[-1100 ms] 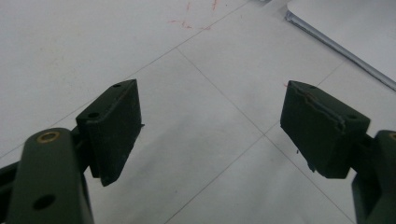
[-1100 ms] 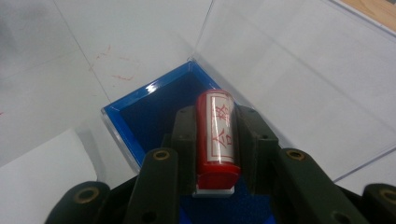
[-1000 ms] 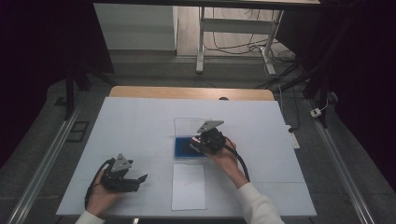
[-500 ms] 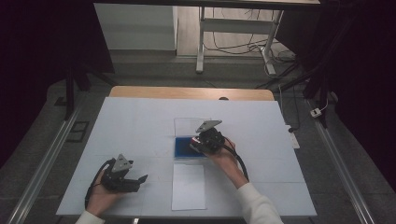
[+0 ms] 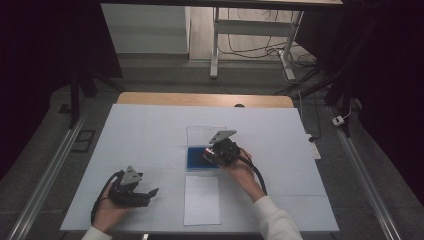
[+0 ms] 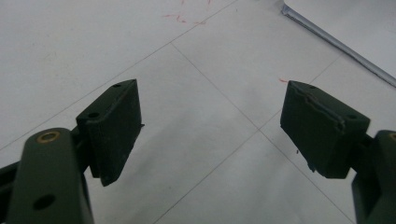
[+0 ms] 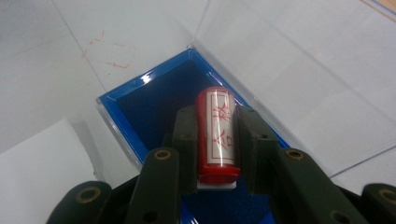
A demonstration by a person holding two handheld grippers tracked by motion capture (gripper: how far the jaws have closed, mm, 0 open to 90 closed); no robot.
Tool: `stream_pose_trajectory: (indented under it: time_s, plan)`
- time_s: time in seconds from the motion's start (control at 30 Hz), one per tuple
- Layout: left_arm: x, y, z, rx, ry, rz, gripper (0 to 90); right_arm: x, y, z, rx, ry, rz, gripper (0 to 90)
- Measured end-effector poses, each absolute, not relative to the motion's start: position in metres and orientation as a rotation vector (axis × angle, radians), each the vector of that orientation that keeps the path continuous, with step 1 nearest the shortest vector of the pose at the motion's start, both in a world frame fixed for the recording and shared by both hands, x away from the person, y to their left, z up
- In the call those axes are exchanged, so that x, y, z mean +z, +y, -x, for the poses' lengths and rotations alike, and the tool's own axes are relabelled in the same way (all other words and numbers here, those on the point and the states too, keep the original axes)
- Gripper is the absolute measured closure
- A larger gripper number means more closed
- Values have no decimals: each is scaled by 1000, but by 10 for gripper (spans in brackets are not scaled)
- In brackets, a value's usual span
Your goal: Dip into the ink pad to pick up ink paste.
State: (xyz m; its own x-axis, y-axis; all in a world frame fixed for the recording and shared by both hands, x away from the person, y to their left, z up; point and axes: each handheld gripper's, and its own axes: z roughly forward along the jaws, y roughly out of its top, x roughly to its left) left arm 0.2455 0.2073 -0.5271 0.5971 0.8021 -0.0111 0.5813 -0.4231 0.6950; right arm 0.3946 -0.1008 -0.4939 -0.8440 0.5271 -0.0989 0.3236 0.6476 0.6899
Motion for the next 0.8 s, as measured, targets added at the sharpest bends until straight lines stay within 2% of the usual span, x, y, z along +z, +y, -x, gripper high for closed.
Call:
stream_pose_trajectory:
  time_s: [0.8]
  plan:
    - [-529,209,-247,414,1095,-2160,208,-489,-99,-392,988,2567,-673,700]
